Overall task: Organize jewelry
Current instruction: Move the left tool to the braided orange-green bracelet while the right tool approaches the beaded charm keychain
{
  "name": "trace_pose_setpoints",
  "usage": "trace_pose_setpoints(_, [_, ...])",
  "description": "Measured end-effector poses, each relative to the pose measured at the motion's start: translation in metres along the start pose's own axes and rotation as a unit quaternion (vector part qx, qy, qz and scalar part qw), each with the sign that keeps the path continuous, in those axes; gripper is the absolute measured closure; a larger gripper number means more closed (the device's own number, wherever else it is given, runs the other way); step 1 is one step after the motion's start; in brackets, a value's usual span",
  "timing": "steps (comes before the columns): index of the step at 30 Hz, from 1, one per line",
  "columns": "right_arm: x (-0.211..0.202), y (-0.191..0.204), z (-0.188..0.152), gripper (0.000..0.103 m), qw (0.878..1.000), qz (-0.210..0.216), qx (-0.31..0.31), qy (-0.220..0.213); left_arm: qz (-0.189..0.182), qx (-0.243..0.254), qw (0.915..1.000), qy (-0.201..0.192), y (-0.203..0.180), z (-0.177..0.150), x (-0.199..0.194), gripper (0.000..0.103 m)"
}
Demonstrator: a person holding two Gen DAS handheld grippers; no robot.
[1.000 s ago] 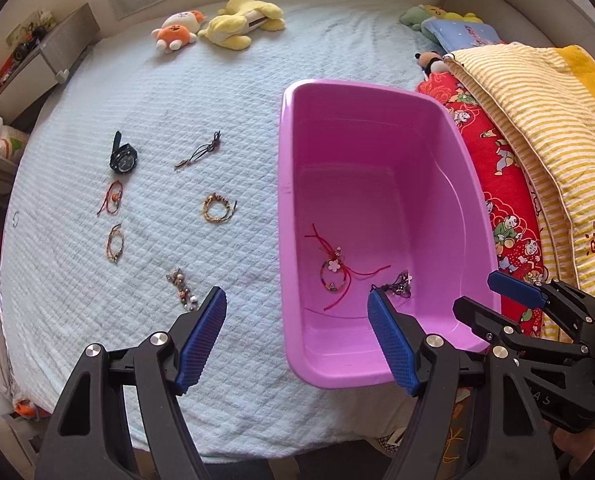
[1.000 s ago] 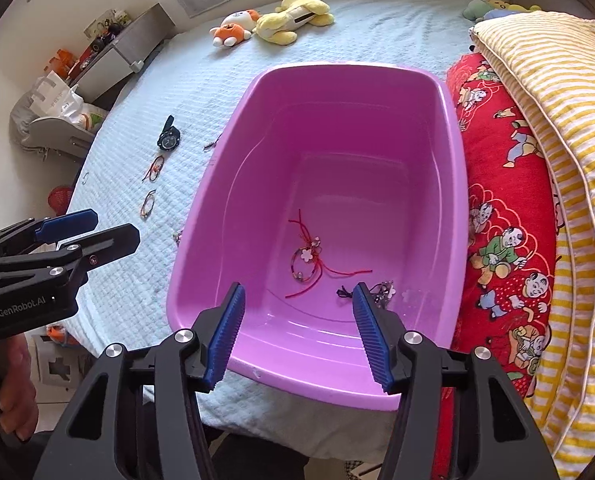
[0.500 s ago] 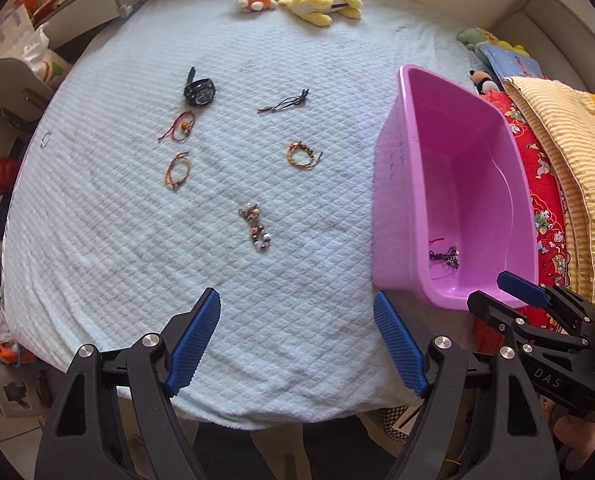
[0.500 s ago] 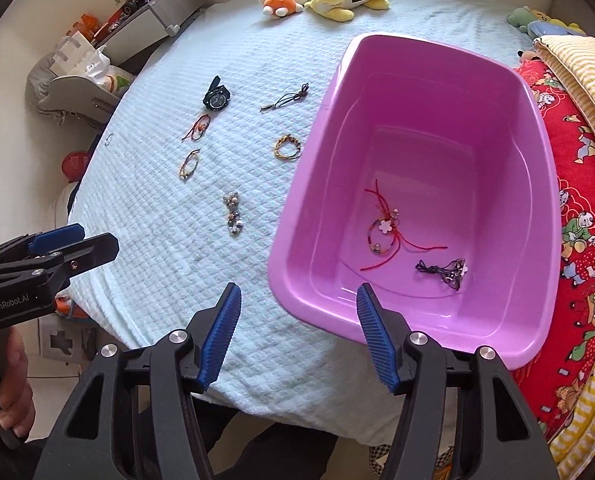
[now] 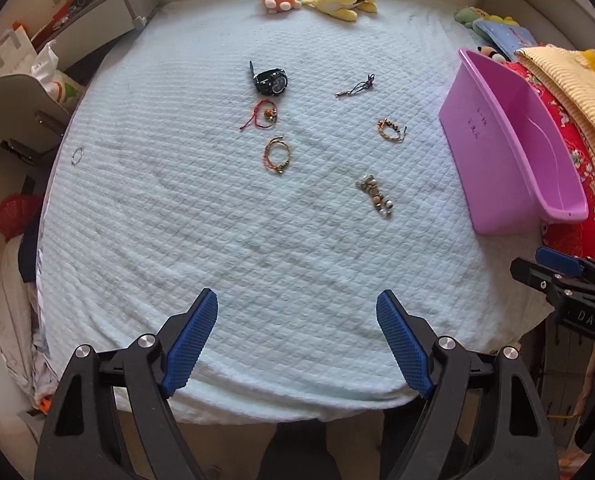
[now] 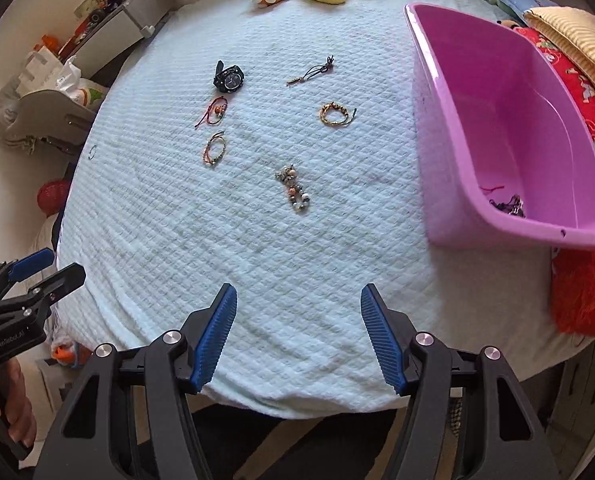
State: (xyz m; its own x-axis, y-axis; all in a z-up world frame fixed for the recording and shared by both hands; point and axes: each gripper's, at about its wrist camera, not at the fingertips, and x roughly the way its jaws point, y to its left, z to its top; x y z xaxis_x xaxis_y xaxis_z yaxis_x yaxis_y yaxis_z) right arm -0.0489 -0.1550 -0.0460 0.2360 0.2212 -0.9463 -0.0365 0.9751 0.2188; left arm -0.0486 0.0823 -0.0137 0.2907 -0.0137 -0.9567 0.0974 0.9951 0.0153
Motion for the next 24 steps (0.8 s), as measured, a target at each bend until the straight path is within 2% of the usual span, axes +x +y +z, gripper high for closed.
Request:
trace_pose_setpoints(4, [0.003,0.029,-0.009,0.041,0.999,-0.005,0.033,-0.019,0.001,0.013,0.9999,0.005,0.033,-0.009,0.005,0.021])
trace_pose_setpoints(9, [0.004,0.057,-0.015,0.041,0.999,-0.019,0.033,-0.031,-0.013,-0.003,0.9999,0.005,0.060,-0.006,0.015,0.021])
trace_pose_setpoints(13, [0.010,0.073,-0.013,0.041,0.999,-0.025,0.006,-0.036,-0.013,-0.016,0.9998,-0.003,0.067,0.005,0.022,0.021])
trace_pose_setpoints(16, [0.017,0.077,-0.008,0.041,0.999,-0.017,0.007,-0.044,-0.014,-0.020,0.9997,-0.009,0.067,0.016,0.027,0.018])
trace_pose_setpoints(19, [0.027,0.081,-0.002,0.041,0.998,-0.006,0.011,-0.054,-0.002,-0.010,0.9998,-0.016,0.067,0.028,0.034,0.017])
trace_pose_setpoints(24, [0.047,0.085,0.013,0.039,0.997,-0.017,0.013,-0.073,0.003,0.012,0.9995,-0.027,0.068,0.053,0.053,0.017])
